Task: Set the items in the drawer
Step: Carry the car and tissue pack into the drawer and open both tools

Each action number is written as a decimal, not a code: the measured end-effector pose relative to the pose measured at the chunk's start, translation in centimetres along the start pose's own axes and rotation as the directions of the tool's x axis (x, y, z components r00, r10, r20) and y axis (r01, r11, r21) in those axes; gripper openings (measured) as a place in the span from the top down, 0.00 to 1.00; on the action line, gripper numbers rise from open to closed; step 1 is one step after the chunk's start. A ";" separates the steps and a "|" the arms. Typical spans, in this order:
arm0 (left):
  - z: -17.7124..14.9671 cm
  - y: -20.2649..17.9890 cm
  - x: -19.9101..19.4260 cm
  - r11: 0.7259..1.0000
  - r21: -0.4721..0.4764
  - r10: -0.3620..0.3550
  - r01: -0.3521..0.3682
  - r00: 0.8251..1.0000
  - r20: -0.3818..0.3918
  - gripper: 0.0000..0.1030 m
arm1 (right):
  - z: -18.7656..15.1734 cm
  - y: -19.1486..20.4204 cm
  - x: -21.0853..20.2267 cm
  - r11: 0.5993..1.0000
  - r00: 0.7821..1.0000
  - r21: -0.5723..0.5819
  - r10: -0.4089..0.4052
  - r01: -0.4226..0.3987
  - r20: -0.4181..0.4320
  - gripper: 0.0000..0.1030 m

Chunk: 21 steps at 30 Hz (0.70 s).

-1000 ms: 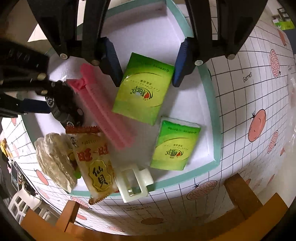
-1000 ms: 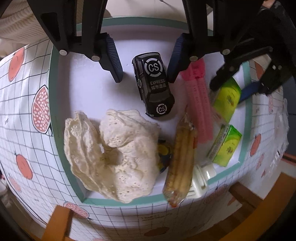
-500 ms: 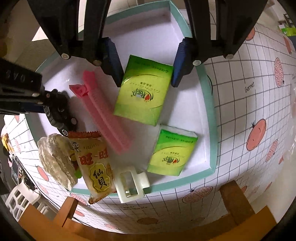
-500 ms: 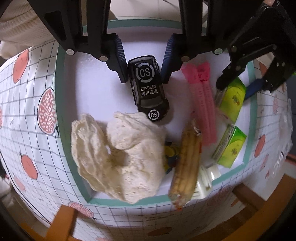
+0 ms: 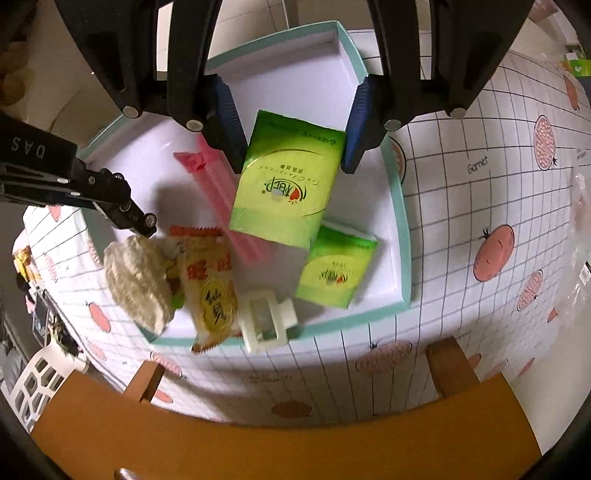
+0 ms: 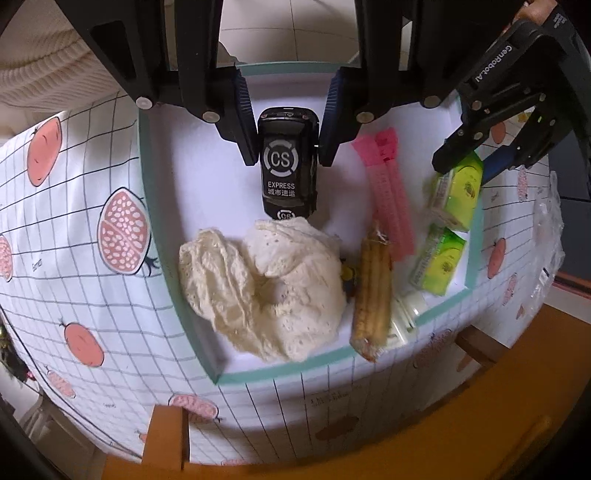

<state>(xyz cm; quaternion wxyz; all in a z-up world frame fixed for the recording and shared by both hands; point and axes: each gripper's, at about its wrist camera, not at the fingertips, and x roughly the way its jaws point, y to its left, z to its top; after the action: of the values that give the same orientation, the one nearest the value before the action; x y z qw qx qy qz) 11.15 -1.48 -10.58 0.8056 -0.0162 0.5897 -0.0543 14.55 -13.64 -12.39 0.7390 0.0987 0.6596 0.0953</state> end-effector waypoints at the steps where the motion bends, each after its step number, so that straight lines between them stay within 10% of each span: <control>1: 0.2 0.0 -0.5 1.000 -0.004 -0.001 0.001 1.000 0.009 0.48 | 0.0 0.0 -0.5 1.000 1.000 -0.004 0.004 -0.004 0.010 0.66; 21: 3.3 -0.8 -7.8 0.999 0.014 -0.045 0.043 0.982 0.186 0.48 | 1.4 -0.8 -9.0 0.996 0.982 -0.081 0.048 -0.034 0.182 0.67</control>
<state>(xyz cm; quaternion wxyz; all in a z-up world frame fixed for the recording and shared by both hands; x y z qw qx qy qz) 11.95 -1.57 -2.10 0.8558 -0.0304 0.5112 -0.0732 14.89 -16.88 -3.81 0.7980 0.0919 0.5821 0.1264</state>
